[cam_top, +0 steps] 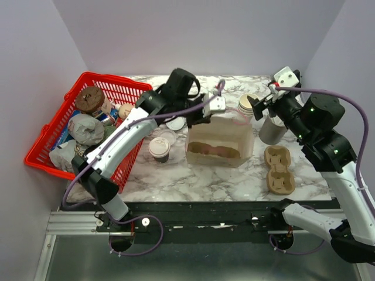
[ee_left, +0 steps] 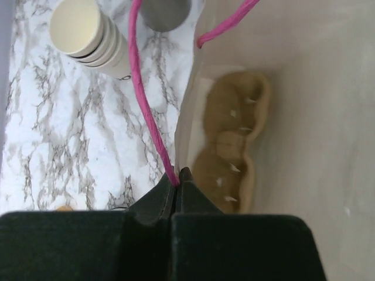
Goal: Pack the takeout coffee
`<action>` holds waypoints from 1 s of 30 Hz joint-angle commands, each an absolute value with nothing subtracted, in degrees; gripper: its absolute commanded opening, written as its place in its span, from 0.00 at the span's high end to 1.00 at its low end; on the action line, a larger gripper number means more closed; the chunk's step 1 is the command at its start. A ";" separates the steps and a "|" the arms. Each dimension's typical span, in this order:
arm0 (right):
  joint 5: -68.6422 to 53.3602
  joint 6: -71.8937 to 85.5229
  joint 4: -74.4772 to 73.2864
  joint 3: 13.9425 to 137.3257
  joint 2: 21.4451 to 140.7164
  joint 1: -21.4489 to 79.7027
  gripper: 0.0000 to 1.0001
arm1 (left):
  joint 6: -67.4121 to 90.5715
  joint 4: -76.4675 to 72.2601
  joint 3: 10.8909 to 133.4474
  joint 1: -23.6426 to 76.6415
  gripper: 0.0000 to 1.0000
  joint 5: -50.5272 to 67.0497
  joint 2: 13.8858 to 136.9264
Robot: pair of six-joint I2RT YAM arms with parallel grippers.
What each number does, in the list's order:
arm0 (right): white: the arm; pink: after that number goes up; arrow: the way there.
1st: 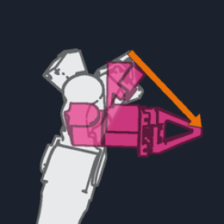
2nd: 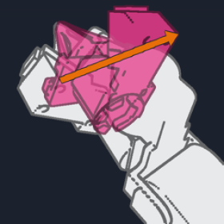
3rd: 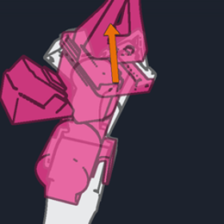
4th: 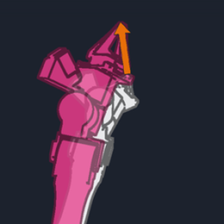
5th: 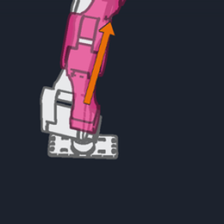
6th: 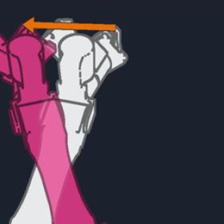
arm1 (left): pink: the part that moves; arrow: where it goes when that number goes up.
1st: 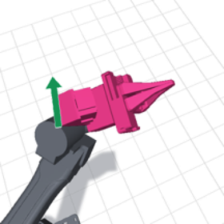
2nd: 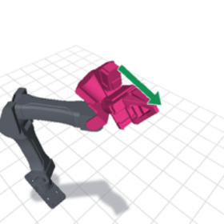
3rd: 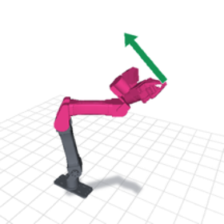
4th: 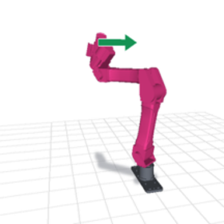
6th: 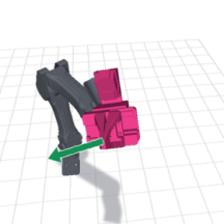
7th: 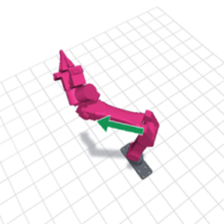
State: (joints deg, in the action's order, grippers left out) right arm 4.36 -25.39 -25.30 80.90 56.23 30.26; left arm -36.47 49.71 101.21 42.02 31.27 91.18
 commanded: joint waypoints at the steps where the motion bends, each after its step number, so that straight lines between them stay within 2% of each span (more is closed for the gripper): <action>1: -9.89 -23.99 -33.38 87.88 56.25 29.97 0.00 | -25.06 62.29 115.55 34.65 1.00 44.90 100.97; 5: -17.74 -25.23 -40.94 89.83 57.04 30.06 0.01 | -22.77 69.52 125.06 32.61 1.00 48.34 110.28; 6: -18.54 -25.40 -41.91 89.39 57.22 29.97 0.02 | -22.50 70.57 125.24 32.61 0.94 48.17 111.26; 7: -20.37 -25.57 -42.79 89.12 57.30 29.97 0.02 | -22.94 71.27 125.24 32.61 0.72 48.43 112.05; 9: -21.70 -26.01 -44.21 88.33 57.57 29.97 0.02 | -21.11 67.88 121.66 32.26 0.52 47.90 111.98; 10: -21.88 -26.10 -44.38 87.46 57.57 29.97 0.02 | -19.27 65.50 119.90 31.91 0.02 47.47 111.28; 17: -27.40 -34.42 -50.60 85.17 58.88 29.97 0.00 | -13.01 48.09 111.02 30.59 0.01 45.44 103.28; 21: -29.35 -37.70 -52.29 84.11 62.13 29.97 0.04 | -13.71 43.25 111.44 30.50 0.02 45.26 102.92; 23: -30.66 -41.37 -53.69 84.55 65.20 29.97 0.07 | -12.92 41.67 112.23 30.41 0.03 44.65 103.62; 25: -31.55 -44.63 -55.10 86.13 67.49 30.06 0.14 | -13.27 41.22 113.55 30.41 0.06 44.47 104.76; 29: -31.55 -50.52 -54.93 86.22 72.23 29.97 0.16 | -15.37 45.78 119.86 30.24 0.16 45.43 109.94; 30: -31.73 -51.58 -55.28 86.13 73.03 29.97 0.19 | -15.38 47.10 120.40 30.15 0.18 45.96 110.39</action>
State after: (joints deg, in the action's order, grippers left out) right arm -29.06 -43.92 -52.71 85.17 70.85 30.26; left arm -14.28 44.71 116.01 30.44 44.84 106.28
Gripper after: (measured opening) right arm 0.845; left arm 0.865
